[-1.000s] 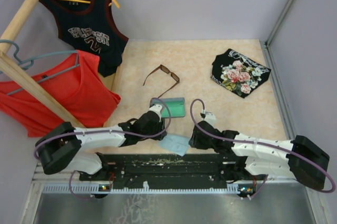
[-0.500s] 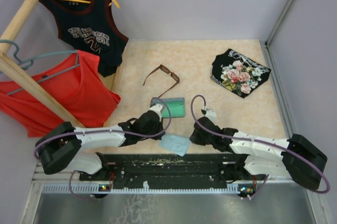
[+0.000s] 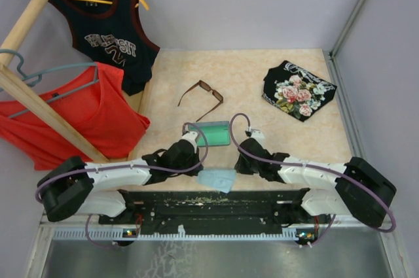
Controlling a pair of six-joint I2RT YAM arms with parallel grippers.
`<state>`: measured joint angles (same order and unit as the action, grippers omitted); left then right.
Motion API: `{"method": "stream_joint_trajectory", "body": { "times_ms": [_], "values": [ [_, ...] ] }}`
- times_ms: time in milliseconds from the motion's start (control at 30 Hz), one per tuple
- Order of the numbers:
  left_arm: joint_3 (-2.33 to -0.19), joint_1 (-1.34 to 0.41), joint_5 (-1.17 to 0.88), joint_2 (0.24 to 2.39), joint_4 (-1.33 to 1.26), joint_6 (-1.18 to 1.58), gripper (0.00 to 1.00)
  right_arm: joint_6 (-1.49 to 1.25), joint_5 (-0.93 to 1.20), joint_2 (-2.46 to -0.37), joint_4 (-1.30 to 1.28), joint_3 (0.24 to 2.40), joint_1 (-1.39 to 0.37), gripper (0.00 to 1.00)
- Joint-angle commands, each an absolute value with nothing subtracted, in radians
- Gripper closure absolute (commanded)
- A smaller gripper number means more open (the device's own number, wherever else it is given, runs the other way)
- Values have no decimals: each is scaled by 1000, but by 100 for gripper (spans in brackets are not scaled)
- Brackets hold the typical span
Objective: Organize the sunglasses
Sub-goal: Fold the glasses cleaning cloth at the center of the board.
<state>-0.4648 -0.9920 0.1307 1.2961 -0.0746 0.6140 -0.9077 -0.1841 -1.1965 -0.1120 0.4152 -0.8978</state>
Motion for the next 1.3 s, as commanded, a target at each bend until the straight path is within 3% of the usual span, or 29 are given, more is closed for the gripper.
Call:
{"method": "stream_joint_trajectory", "body": {
  "times_ms": [0,200,333,567,1267],
  "values": [
    [-451,-986,144,1264,-46,650,100,-850,-194,-1226,-92,486,-884,99],
    [-435,-986,164,1246,-18,674,100,-840,-179,-1172,-118,477,-884,81],
    [-432,-986,179,1246,-9,677,100,-853,-158,-1093,-132,442,-884,75],
    [-422,-986,190,1248,-1,685,100,-880,-62,-1031,-117,403,-885,73],
    [-423,-986,190,1255,-4,683,100,-891,16,-1216,-26,416,-885,70]
  ]
}}
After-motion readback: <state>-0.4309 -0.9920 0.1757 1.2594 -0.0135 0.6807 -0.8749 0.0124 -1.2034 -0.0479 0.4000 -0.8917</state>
